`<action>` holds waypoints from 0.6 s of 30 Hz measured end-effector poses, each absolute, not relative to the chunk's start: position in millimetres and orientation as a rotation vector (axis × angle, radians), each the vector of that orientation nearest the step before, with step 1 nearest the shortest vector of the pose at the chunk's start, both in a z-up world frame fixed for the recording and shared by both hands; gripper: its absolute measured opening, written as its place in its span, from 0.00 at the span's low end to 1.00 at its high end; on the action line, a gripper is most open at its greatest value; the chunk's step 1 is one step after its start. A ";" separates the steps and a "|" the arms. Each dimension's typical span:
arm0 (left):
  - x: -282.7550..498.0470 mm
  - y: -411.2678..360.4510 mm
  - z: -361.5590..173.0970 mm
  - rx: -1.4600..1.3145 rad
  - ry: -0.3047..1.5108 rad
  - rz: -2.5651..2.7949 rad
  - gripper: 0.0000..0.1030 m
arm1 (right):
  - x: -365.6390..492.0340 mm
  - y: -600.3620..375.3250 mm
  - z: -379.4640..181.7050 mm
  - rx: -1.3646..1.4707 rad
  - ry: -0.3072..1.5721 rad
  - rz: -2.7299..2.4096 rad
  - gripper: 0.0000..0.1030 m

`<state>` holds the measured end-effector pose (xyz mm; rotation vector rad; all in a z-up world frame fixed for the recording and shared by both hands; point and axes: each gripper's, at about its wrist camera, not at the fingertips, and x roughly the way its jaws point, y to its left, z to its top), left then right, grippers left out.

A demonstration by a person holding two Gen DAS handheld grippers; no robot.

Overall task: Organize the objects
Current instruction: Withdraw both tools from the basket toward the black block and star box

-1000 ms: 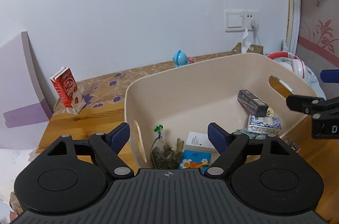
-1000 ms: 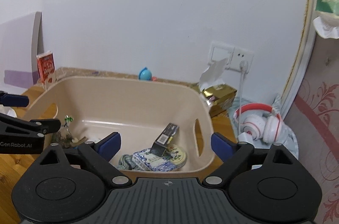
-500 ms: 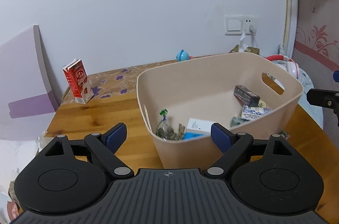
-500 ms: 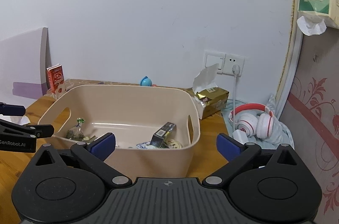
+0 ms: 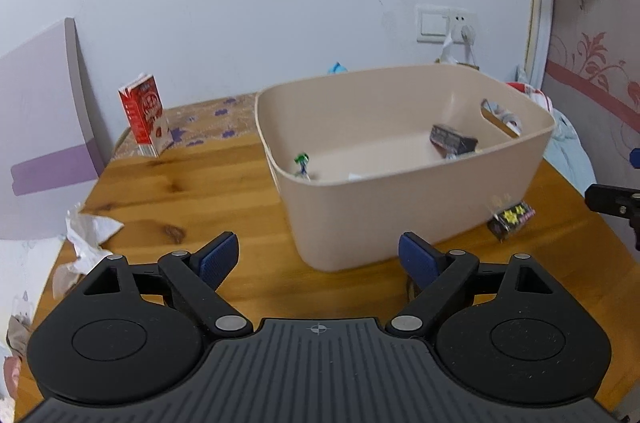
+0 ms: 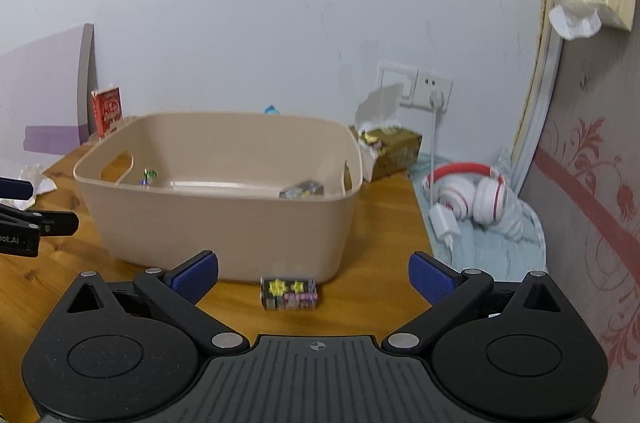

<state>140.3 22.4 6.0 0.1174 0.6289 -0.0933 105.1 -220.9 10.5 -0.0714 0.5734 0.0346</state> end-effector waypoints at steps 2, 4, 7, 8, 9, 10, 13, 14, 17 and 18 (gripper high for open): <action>136.0 20.2 0.4 0.121 0.637 -0.102 0.86 | 103.5 -220.9 5.1 -0.070 0.589 0.038 1.00; 133.0 17.3 -5.4 0.129 0.647 -0.114 0.86 | 102.4 -220.3 -0.4 -0.074 0.605 0.042 1.00; 129.7 13.3 -14.7 0.139 0.665 -0.127 0.86 | 100.7 -220.0 -8.8 -0.078 0.630 0.047 1.00; 128.8 12.1 -17.4 0.138 0.672 -0.131 0.86 | 100.1 -220.0 -11.8 -0.079 0.639 0.048 1.00; 127.5 11.2 -20.3 0.133 0.678 -0.137 0.86 | 99.4 -220.3 -15.4 -0.079 0.649 0.051 1.00; 126.6 10.6 -22.7 0.129 0.684 -0.141 0.86 | 98.9 -220.5 -18.7 -0.079 0.659 0.053 1.00; 124.0 6.4 -30.4 0.120 0.703 -0.156 0.86 | 98.3 -221.8 -29.1 -0.083 0.687 0.054 1.00; 123.4 4.6 -33.2 0.121 0.707 -0.158 0.86 | 98.5 -222.5 -32.3 -0.083 0.695 0.054 1.00; 122.7 -0.4 -42.5 0.112 0.727 -0.166 0.86 | 101.5 -225.9 -41.7 -0.078 0.717 0.053 1.00; 123.1 -1.4 -45.8 0.104 0.735 -0.170 0.86 | 102.9 -226.9 -44.6 -0.074 0.726 0.055 1.00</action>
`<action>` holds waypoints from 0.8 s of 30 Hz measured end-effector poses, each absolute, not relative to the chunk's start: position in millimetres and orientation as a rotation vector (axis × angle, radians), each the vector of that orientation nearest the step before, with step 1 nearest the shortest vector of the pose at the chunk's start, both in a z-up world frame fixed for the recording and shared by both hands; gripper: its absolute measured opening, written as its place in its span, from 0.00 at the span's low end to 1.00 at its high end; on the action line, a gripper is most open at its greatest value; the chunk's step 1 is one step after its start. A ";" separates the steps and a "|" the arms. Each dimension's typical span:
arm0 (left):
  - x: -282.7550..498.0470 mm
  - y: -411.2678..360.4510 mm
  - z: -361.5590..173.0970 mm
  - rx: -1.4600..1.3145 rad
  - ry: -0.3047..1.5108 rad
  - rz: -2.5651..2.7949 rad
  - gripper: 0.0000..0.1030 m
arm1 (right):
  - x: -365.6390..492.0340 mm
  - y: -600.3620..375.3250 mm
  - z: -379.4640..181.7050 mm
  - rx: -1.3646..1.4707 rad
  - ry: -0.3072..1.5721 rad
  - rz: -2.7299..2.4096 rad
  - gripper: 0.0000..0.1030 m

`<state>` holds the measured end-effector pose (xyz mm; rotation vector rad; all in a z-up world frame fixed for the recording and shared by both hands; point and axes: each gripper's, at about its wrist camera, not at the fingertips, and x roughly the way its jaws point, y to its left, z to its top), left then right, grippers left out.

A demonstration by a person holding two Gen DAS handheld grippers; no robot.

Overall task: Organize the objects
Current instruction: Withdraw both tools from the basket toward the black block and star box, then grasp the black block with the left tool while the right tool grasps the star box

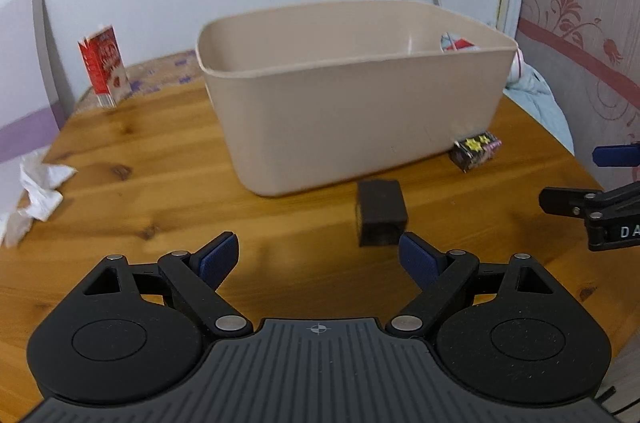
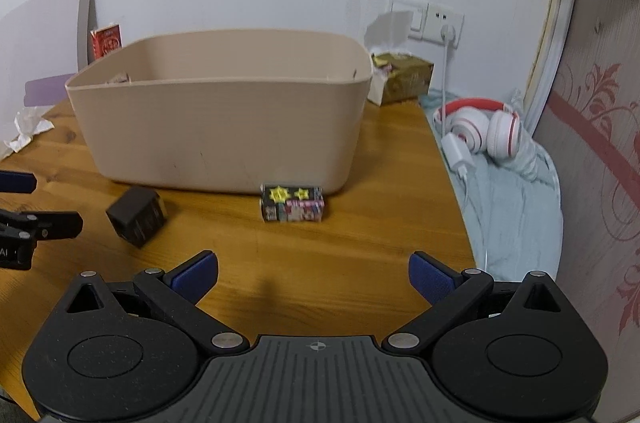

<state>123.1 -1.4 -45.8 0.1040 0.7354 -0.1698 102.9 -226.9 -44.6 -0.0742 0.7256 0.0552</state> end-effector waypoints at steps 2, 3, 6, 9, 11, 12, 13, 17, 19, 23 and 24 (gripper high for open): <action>124.7 -3.3 -52.0 0.093 0.749 -0.174 0.86 | 105.1 -228.3 -49.7 -0.068 0.741 0.065 1.00; 125.8 -4.7 -55.0 0.089 0.756 -0.177 0.86 | 106.3 -228.4 -52.1 -0.068 0.748 0.068 1.00; 129.5 -8.8 -62.6 0.080 0.769 -0.187 0.86 | 110.6 -227.4 -58.7 -0.081 0.758 0.073 1.00; 134.5 -13.1 -68.5 0.072 0.779 -0.195 0.86 | 116.5 -225.7 -65.1 -0.091 0.769 0.078 1.00; 137.6 -16.6 -71.9 0.073 0.785 -0.197 0.86 | 120.2 -224.3 -69.6 -0.105 0.775 0.078 1.00; 139.2 -18.8 -73.6 0.080 0.785 -0.196 0.86 | 122.1 -223.1 -72.0 -0.112 0.777 0.080 1.00; 140.2 -20.5 -74.9 0.088 0.781 -0.193 0.86 | 123.7 -222.2 -73.7 -0.118 0.777 0.083 1.00; 147.5 -24.2 -79.3 0.083 0.775 -0.189 0.86 | 131.6 -219.2 -79.9 -0.130 0.773 0.091 1.00; 152.6 -24.6 -81.6 0.074 0.775 -0.186 0.86 | 136.6 -217.9 -82.1 -0.133 0.768 0.093 1.00; 162.8 -26.7 -84.8 0.072 0.777 -0.173 0.83 | 146.8 -217.1 -85.9 -0.119 0.762 0.089 1.00; 165.6 -26.9 -85.7 0.073 0.779 -0.169 0.82 | 149.2 -216.8 -87.0 -0.111 0.760 0.090 0.99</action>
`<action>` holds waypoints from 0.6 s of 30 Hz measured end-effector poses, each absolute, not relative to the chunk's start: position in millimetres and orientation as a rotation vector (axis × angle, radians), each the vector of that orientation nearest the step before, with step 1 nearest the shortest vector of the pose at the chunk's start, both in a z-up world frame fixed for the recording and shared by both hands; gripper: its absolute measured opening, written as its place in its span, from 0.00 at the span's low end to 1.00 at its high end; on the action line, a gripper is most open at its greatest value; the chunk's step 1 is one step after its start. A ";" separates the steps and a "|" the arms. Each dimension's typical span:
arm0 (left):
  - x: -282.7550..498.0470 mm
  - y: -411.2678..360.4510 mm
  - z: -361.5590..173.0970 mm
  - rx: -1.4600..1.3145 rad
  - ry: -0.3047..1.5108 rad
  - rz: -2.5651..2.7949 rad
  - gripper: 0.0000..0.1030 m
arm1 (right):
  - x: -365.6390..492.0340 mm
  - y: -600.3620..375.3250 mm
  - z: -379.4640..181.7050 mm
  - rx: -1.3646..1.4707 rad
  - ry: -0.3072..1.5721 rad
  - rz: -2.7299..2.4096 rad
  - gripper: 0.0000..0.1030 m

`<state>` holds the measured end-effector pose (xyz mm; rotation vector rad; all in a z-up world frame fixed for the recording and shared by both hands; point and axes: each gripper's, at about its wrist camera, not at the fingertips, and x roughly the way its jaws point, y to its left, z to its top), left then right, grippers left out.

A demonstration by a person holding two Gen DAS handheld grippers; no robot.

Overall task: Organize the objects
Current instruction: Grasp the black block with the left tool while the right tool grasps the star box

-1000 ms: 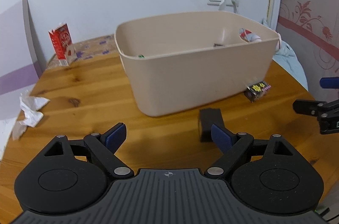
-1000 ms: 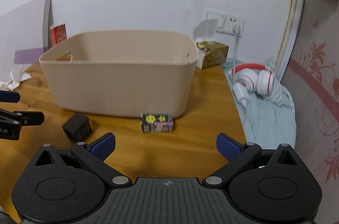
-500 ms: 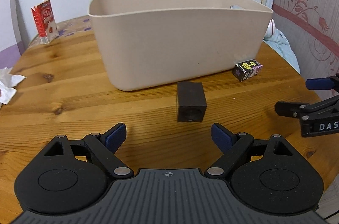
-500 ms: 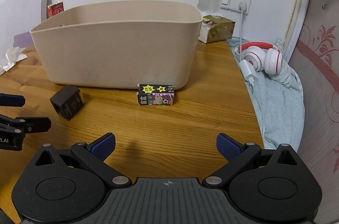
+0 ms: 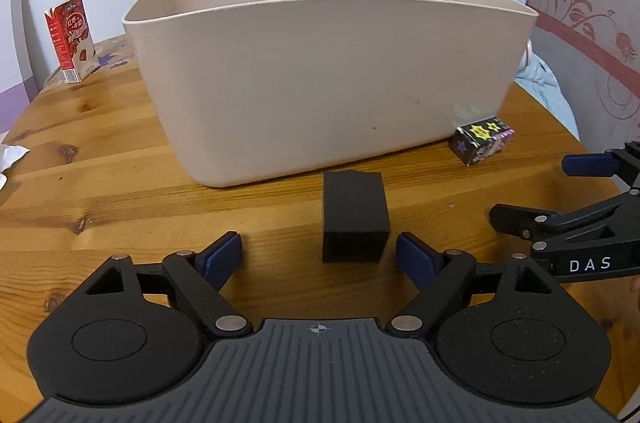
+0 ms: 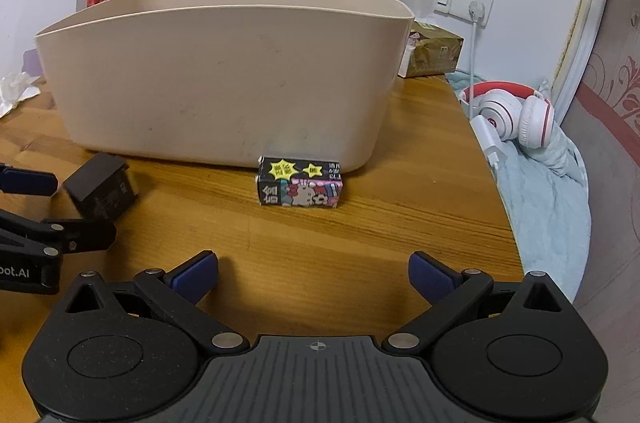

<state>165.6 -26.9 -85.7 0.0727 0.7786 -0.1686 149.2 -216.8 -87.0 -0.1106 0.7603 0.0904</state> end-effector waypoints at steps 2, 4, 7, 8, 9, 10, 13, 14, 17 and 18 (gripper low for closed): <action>168.8 -27.6 -86.7 0.078 0.767 -0.158 0.81 | 153.3 -216.4 -88.9 -0.093 0.754 0.094 0.98; 171.3 -26.8 -87.9 0.074 0.759 -0.159 0.80 | 158.4 -216.5 -89.8 -0.082 0.749 0.095 0.98; 174.9 -25.6 -88.2 0.070 0.750 -0.157 0.77 | 165.7 -215.9 -90.5 -0.072 0.743 0.098 0.95; 176.1 -25.4 -88.0 0.069 0.748 -0.154 0.74 | 168.1 -216.1 -90.3 -0.069 0.741 0.099 0.93; 177.5 -24.8 -87.7 0.067 0.747 -0.152 0.73 | 170.7 -215.8 -90.2 -0.067 0.737 0.099 0.91; 178.6 -24.2 -87.6 0.065 0.745 -0.148 0.71 | 173.1 -215.5 -90.1 -0.066 0.735 0.099 0.90; 180.9 -22.6 -87.3 0.059 0.736 -0.139 0.64 | 178.4 -212.9 -88.9 -0.075 0.723 0.097 0.84; 181.3 -22.2 -87.0 0.059 0.735 -0.139 0.61 | 179.5 -211.4 -88.6 -0.081 0.717 0.097 0.81; 182.6 -20.8 -85.7 0.060 0.731 -0.146 0.50 | 182.7 -208.8 -87.8 -0.083 0.707 0.102 0.71; 182.9 -20.4 -85.2 0.060 0.730 -0.147 0.47 | 183.8 -208.2 -87.4 -0.078 0.705 0.104 0.67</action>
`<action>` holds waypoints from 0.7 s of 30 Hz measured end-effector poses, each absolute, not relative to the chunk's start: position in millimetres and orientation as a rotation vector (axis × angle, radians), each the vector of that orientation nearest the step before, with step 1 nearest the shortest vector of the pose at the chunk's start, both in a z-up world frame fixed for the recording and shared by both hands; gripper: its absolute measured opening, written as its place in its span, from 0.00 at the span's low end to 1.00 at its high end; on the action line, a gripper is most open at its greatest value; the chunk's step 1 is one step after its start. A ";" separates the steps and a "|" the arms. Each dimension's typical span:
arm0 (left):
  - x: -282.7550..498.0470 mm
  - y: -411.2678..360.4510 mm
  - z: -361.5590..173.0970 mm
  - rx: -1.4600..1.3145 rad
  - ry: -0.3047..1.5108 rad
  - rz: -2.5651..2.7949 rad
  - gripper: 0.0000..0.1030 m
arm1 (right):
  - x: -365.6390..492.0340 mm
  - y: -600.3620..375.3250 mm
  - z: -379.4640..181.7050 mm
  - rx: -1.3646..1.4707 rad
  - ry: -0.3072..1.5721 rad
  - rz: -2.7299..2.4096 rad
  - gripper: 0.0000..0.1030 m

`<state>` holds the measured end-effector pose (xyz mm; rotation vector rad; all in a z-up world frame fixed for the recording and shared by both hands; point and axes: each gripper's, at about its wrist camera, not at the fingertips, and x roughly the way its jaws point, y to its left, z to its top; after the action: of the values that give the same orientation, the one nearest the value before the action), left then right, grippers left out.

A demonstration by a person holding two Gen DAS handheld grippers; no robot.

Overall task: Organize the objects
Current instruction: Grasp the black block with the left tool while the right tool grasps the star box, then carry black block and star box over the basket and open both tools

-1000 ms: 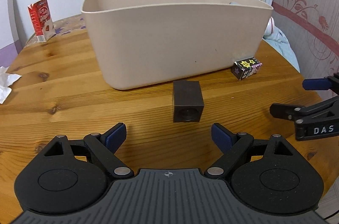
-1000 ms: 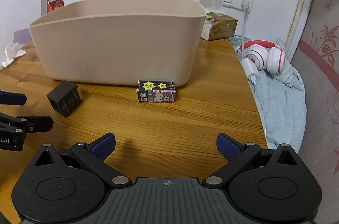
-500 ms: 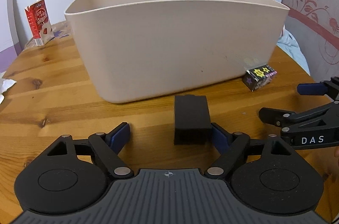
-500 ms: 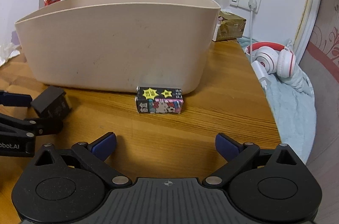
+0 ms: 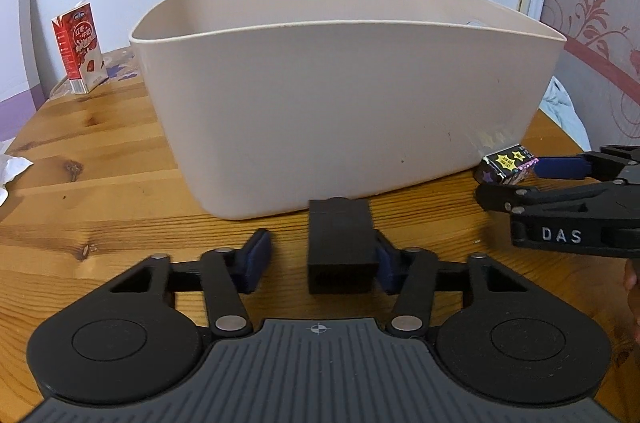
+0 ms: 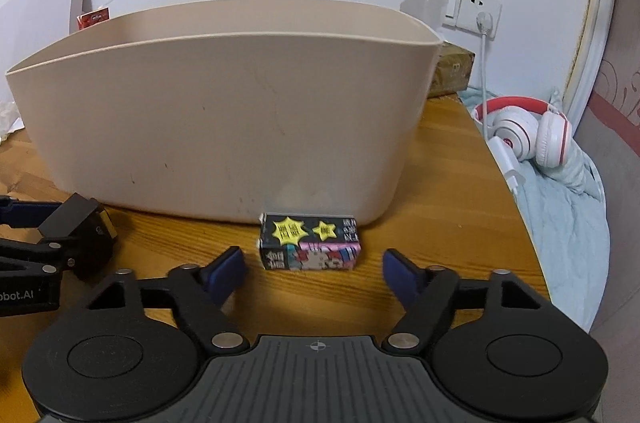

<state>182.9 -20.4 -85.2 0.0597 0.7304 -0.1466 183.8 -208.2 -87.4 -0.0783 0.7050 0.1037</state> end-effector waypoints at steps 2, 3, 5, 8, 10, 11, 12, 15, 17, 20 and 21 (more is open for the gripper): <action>183.0 -19.7 -84.8 0.059 0.731 -0.145 0.40 | 185.1 -206.6 -86.7 -0.073 0.702 0.107 0.61; 183.3 -18.8 -84.5 0.055 0.732 -0.143 0.39 | 185.2 -205.9 -86.3 -0.069 0.700 0.111 0.56; 182.9 -16.6 -83.9 0.049 0.731 -0.135 0.31 | 184.2 -204.2 -85.5 -0.071 0.699 0.113 0.51; 182.5 -13.6 -83.0 0.046 0.735 -0.137 0.31 | 180.7 -199.4 -84.2 -0.086 0.695 0.107 0.47; 181.5 -11.8 -82.0 0.049 0.739 -0.131 0.31 | 177.7 -198.6 -83.3 -0.084 0.699 0.107 0.47; 181.0 -10.7 -81.7 0.046 0.741 -0.128 0.31 | 176.3 -199.1 -82.9 -0.083 0.701 0.106 0.46; 179.8 -9.4 -81.3 0.041 0.743 -0.127 0.31 | 174.6 -199.7 -82.3 -0.081 0.703 0.105 0.46; 176.7 -4.7 -79.7 0.026 0.746 -0.136 0.31 | 168.1 -202.3 -79.3 -0.069 0.703 0.105 0.46; 173.8 -2.0 -77.5 0.027 0.740 -0.132 0.31 | 162.7 -203.6 -76.4 -0.062 0.698 0.104 0.46; 168.8 2.8 -72.2 0.024 0.727 -0.131 0.31 | 153.8 -206.2 -69.9 -0.052 0.688 0.109 0.46; 167.0 4.3 -70.1 0.025 0.721 -0.131 0.31 | 150.4 -206.4 -67.6 -0.053 0.683 0.109 0.46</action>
<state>167.0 4.3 -70.1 0.0251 0.7215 -0.1306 150.4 -206.4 -67.6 -0.0527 0.6833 0.1088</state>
